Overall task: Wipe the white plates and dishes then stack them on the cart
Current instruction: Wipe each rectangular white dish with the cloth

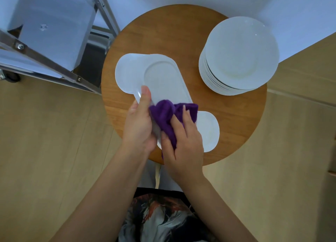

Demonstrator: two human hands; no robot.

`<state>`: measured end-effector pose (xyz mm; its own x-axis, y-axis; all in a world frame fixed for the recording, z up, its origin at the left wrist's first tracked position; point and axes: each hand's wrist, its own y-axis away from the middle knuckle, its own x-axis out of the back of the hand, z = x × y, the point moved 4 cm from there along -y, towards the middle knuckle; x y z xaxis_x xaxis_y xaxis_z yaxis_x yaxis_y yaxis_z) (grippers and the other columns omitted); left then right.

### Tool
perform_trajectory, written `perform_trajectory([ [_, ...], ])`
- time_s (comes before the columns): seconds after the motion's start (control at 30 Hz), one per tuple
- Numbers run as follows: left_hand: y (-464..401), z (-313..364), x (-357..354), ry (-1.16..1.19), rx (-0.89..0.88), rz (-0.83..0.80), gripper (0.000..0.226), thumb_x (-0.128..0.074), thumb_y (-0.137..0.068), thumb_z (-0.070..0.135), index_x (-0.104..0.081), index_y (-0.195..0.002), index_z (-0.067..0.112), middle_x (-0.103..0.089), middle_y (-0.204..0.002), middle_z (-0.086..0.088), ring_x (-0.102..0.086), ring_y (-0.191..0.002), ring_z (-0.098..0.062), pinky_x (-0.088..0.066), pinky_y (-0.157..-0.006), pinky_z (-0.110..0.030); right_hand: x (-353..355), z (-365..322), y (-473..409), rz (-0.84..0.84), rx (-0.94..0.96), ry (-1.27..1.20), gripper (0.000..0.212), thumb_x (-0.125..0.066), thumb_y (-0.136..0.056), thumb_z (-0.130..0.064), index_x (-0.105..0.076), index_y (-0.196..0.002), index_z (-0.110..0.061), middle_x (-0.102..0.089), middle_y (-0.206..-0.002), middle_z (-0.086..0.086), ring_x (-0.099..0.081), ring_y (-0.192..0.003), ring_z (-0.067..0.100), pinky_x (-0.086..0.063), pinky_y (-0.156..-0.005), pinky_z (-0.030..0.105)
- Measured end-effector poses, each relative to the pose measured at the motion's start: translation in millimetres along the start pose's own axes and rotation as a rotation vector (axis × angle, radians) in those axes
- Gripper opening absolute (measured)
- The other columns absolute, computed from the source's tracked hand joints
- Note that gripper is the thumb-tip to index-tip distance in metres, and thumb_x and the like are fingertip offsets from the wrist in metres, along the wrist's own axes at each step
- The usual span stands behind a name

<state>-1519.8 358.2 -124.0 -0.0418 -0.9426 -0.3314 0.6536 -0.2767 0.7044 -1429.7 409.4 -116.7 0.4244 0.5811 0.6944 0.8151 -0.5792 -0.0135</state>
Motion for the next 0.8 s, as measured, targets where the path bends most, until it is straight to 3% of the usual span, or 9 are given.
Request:
perform_trajectory([
  [0.1,-1,-5,-1,-0.026,0.025,-0.025,0.032,-0.045,-0.094,0.046,-0.059,-0.113,0.026,-0.072,-0.106,-0.003,-0.07,-0.094,-0.021,-0.057,-0.08,-0.041,0,19,12,0.047,-0.041,0.035,0.046,-0.043,-0.091,-0.029,-0.057,-0.125,-0.002,-0.055,-0.13,0.02,-0.053,-0.118,0.035,-0.044,-0.098,0.036],
  [0.2,-2,-1,2,-0.137,-0.08,-0.026,0.02,-0.044,-0.096,0.037,-0.062,-0.102,0.029,-0.074,-0.096,0.01,-0.07,-0.088,-0.009,-0.058,-0.071,-0.027,9,51,12,0.146,-0.598,-0.312,0.033,-0.04,-0.091,-0.022,-0.061,-0.116,-0.016,-0.061,-0.114,0.003,-0.056,-0.107,0.013,-0.041,-0.088,0.014],
  [0.3,-1,6,1,-0.413,-0.229,-0.035,0.015,-0.048,-0.095,0.036,-0.062,-0.089,0.033,-0.07,-0.08,0.025,-0.067,-0.076,0.005,-0.053,-0.058,-0.013,26,76,5,0.296,-0.995,-0.785,0.019,-0.043,-0.093,-0.018,-0.06,-0.089,-0.025,-0.06,-0.079,-0.003,-0.058,-0.067,0.003,-0.045,-0.057,0.018],
  [0.37,5,-1,-6,-0.62,-0.298,-0.117,0.02,-0.05,-0.091,0.04,-0.063,-0.086,0.026,-0.07,-0.075,0.014,-0.064,-0.068,0.0,-0.051,-0.057,-0.02,30,73,-8,0.266,-0.967,-1.071,0.015,-0.049,-0.09,-0.026,-0.063,-0.096,-0.024,-0.065,-0.083,-0.001,-0.061,-0.075,0.012,-0.048,-0.061,0.025],
  [0.43,11,-13,-14,-0.822,-0.365,-0.237,0.025,-0.054,-0.089,0.038,-0.067,-0.101,0.019,-0.07,-0.084,-0.009,-0.063,-0.076,-0.017,-0.049,-0.066,-0.032,26,55,-24,0.145,-0.904,-1.274,0.041,-0.059,-0.082,-0.039,-0.059,-0.117,-0.017,-0.067,-0.097,0.006,-0.064,-0.085,0.021,-0.052,-0.064,0.031],
  [0.53,13,-31,-22,-1.202,-0.539,-0.399,0.042,-0.061,-0.089,0.013,-0.056,-0.13,0.023,-0.068,-0.113,-0.003,-0.061,-0.098,-0.016,-0.043,-0.078,-0.017,23,39,-39,0.019,-0.902,-1.21,0.069,-0.072,-0.064,-0.043,-0.052,-0.127,-0.021,-0.067,-0.109,0.005,-0.067,-0.096,0.021,-0.056,-0.075,0.038],
  [0.63,9,-35,-23,-1.581,-0.712,-0.464,0.058,-0.05,-0.095,0.029,-0.024,-0.147,0.034,-0.049,-0.141,0.002,-0.053,-0.115,-0.017,-0.036,-0.078,-0.018,32,44,-42,0.036,-0.869,-1.065,0.052,-0.073,-0.066,-0.023,-0.058,-0.116,-0.02,-0.07,-0.102,0.006,-0.069,-0.093,0.025,-0.057,-0.074,0.04],
  [0.73,12,-36,-15,-1.466,-0.599,-0.634,0.062,-0.044,-0.091,0.047,-0.006,-0.14,0.048,-0.031,-0.151,0.011,-0.033,-0.134,-0.009,-0.034,-0.103,-0.031,43,59,-37,0.097,-0.872,-1.089,0.033,-0.059,-0.073,-0.003,-0.062,-0.103,-0.015,-0.07,-0.089,0.005,-0.068,-0.078,0.022,-0.056,-0.064,0.034],
  [0.8,10,-21,-4,-1.208,-0.591,-0.502,0.063,-0.052,-0.085,0.047,-0.016,-0.136,0.049,-0.029,-0.145,0.024,-0.027,-0.132,0.001,-0.027,-0.112,-0.04,47,69,-30,0.118,-0.954,-1.188,0.027,-0.053,-0.074,-0.002,-0.063,-0.097,-0.013,-0.07,-0.086,0.004,-0.067,-0.07,0.019,-0.055,-0.06,0.03],
])
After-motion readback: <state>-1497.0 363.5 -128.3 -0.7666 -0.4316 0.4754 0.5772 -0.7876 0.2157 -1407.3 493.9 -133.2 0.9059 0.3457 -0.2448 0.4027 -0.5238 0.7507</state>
